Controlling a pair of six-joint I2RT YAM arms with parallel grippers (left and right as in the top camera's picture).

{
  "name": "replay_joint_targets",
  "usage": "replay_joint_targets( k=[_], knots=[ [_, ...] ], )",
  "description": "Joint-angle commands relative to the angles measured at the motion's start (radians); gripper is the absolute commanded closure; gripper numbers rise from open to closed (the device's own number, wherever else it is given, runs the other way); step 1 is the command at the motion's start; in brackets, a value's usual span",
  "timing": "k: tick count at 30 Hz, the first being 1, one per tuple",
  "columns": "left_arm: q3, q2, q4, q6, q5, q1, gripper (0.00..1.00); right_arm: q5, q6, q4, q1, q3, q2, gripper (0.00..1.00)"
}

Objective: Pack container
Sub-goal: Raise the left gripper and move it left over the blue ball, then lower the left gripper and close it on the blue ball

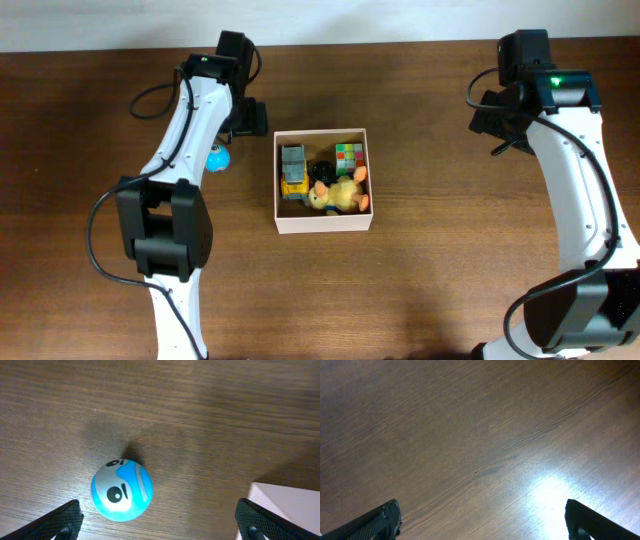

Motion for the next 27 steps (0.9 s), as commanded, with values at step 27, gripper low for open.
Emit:
replay_joint_targets(
  k=[27],
  knots=[
    [0.005, 0.187, -0.096, 0.087, 0.092, 0.109, 0.0, 0.005, 0.012, -0.001, -0.005, -0.001, 0.003, 0.01]
  ],
)
